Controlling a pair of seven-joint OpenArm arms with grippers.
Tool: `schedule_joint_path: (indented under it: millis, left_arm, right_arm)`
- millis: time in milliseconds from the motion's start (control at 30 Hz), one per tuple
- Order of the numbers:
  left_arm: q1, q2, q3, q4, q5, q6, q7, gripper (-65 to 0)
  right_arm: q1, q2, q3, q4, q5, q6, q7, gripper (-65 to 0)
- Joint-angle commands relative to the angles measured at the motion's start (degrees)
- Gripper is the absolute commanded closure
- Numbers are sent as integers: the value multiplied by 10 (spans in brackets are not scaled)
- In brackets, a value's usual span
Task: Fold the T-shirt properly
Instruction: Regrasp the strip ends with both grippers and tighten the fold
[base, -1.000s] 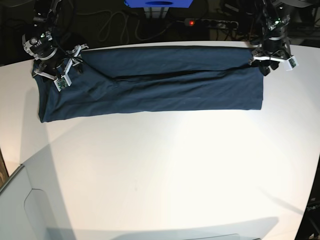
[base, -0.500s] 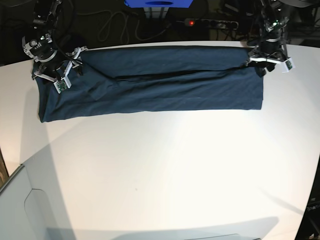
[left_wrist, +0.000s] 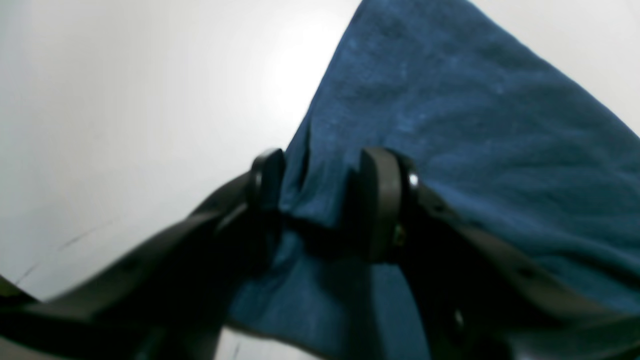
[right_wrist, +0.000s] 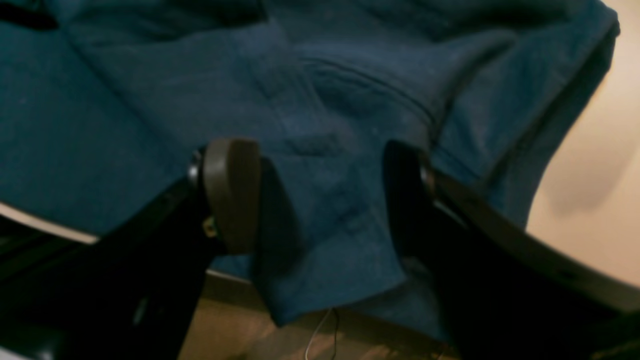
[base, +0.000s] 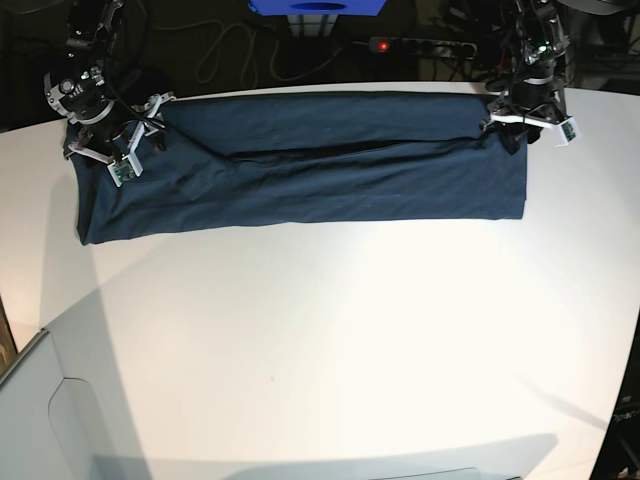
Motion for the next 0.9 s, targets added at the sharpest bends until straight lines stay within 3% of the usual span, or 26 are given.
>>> schedule_joint_path:
  millis: [0,500,867]
  left_arm:
    - [4,-4,-4,9,-2,0,-12,-237]
    - [-1,-42,1,8,1,2,-12,-239]
    - [-20,-42,2,-47,1,1,-12,-240]
  right_arm:
    - [1,4,3,9,6,12,9,-366]
    - [9,4,3,9,6,12,9,-366]
    - [9,4,3,9,6,12,9,-366]
